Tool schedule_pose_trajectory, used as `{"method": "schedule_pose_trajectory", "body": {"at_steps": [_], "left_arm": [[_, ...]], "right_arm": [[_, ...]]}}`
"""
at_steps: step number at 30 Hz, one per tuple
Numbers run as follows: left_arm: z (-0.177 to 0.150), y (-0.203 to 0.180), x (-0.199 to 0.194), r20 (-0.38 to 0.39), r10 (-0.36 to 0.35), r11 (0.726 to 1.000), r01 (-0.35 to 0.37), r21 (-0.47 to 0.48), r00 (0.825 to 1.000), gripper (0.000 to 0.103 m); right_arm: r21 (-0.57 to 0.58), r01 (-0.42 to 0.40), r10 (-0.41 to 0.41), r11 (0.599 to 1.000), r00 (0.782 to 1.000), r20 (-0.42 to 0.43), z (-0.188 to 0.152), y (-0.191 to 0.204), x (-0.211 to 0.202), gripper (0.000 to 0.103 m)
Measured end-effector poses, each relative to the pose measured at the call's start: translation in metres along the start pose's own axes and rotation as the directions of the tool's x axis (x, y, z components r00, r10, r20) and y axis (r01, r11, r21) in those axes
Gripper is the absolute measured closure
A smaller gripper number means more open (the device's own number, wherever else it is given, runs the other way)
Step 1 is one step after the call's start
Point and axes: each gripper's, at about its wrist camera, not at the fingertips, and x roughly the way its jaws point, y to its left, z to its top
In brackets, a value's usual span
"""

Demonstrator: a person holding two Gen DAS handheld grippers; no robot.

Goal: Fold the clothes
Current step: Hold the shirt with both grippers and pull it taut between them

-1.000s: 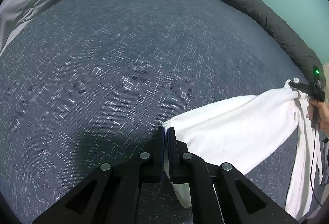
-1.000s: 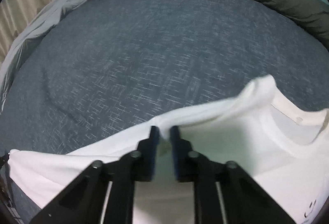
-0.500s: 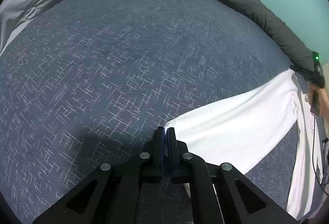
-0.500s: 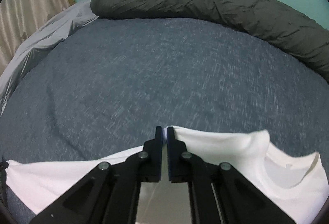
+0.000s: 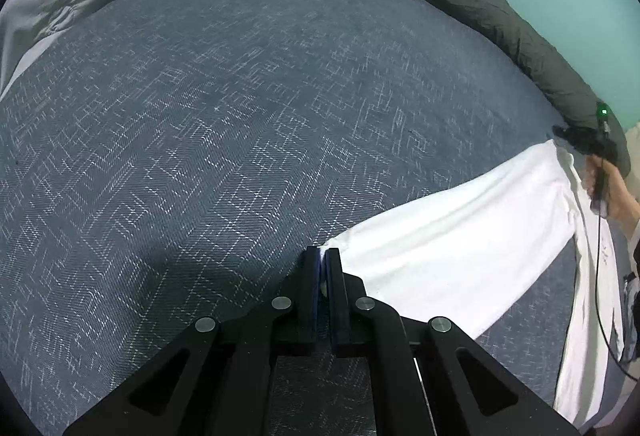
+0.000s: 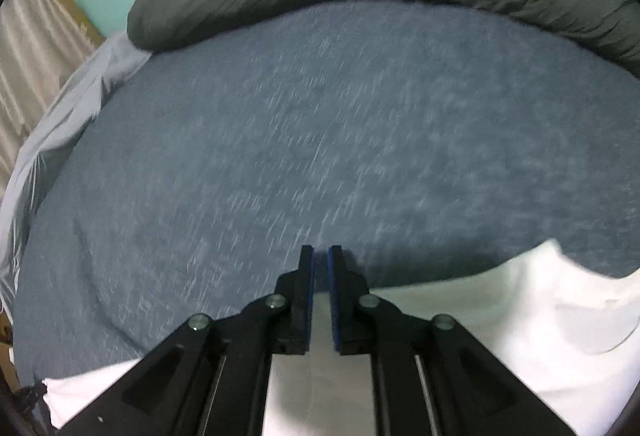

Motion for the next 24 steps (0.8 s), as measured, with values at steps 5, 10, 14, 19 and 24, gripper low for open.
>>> {"method": "schedule_pose_trajectory", "body": {"at_steps": [5, 10, 14, 19, 24], "left_arm": [[0.007, -0.003, 0.004, -0.003, -0.001, 1.0, 0.001, 0.0, 1.0, 0.1], [0.014, -0.006, 0.007, -0.006, 0.002, 1.0, -0.002, 0.006, 1.0, 0.1], [0.019, -0.01, 0.005, -0.004, 0.008, 1.0, -0.008, 0.014, 1.0, 0.1], [0.027, -0.015, 0.012, -0.013, 0.016, 1.0, -0.015, 0.019, 1.0, 0.1], [0.033, -0.015, 0.023, -0.014, 0.02, 1.0, -0.02, 0.011, 1.0, 0.1]], "right_arm": [[-0.011, -0.003, 0.003, 1.0, 0.999, 0.034, 0.006, -0.021, -0.028, 0.084], [0.023, 0.051, -0.051, 0.998, 0.999, 0.008, -0.009, -0.057, -0.038, 0.071], [-0.024, 0.129, -0.129, 0.991, 0.992, -0.004, -0.016, -0.066, -0.035, 0.071], [-0.022, 0.186, -0.186, 0.982, 0.982, 0.036, -0.012, -0.085, -0.032, 0.057], [-0.046, 0.168, -0.167, 0.985, 0.986, 0.022, -0.017, -0.086, -0.019, 0.053]]}}
